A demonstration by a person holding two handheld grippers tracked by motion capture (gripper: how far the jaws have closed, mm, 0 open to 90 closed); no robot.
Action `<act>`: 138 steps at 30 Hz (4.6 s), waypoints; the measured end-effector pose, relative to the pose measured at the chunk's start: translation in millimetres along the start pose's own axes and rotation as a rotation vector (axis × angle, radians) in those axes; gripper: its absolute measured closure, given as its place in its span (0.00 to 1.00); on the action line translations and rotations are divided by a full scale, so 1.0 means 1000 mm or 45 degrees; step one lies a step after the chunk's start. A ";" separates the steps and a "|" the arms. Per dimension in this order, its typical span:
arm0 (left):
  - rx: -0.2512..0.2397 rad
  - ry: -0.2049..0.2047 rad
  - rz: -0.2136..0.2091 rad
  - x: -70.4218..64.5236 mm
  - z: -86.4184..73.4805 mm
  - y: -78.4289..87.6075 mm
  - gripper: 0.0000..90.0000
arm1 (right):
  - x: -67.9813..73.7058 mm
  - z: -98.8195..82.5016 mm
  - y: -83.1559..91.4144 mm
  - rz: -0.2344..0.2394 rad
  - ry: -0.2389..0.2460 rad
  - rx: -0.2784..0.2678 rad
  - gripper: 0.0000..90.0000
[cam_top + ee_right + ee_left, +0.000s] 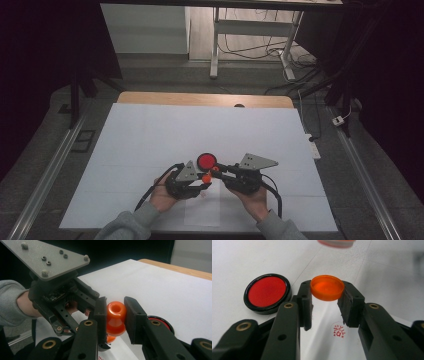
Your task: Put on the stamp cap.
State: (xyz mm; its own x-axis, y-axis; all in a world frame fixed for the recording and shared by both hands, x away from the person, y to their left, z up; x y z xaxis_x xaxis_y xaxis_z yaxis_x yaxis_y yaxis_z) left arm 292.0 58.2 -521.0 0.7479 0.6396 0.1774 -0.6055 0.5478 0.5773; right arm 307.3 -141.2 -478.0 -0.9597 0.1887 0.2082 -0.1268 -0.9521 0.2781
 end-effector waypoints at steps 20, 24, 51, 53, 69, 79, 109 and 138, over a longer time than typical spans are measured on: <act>-0.019 0.000 -0.014 -0.002 0.002 0.002 0.71 | 0.001 -0.009 -0.013 0.031 -0.015 0.055 0.81; -0.024 -0.003 -0.017 -0.003 0.002 0.003 0.71 | 0.001 -0.010 -0.014 0.035 -0.015 0.060 0.81; -0.036 0.014 -0.027 -0.003 0.003 0.004 0.72 | 0.002 -0.011 -0.014 0.034 -0.007 0.056 0.81; -0.038 0.014 -0.022 -0.003 0.003 0.005 0.72 | 0.002 -0.011 -0.014 0.033 -0.003 0.057 0.81; -0.066 -0.002 0.015 -0.004 0.004 0.009 0.72 | 0.005 -0.011 -0.014 0.031 0.019 0.040 0.81; -0.080 -0.035 0.055 -0.006 0.006 0.012 0.73 | 0.006 -0.012 -0.014 0.034 0.020 0.012 0.81; -0.047 -0.036 0.049 -0.007 0.004 0.007 0.72 | 0.007 -0.017 -0.016 0.004 0.032 0.023 0.81; -0.017 0.018 0.030 -0.006 0.002 0.002 0.55 | 0.006 -0.016 -0.015 0.000 0.033 0.013 0.81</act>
State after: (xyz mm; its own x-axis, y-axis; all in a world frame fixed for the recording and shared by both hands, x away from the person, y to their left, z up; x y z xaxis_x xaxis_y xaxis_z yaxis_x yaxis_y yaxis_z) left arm 286.9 54.8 -519.2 0.7293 0.6602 0.1796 -0.6269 0.5394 0.5622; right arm 298.9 -129.4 -496.1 -0.9660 0.1821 0.1836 -0.1242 -0.9495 0.2880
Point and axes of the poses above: each handheld gripper's, and its own axes: y roughly backward along the jaws, z roughly out of its top, x roughly to its left, the point moved 2 cm from there along -y, roughly forward along the jaws, and after that the axes turned 15 degrees about z, right-handed, at the moved point
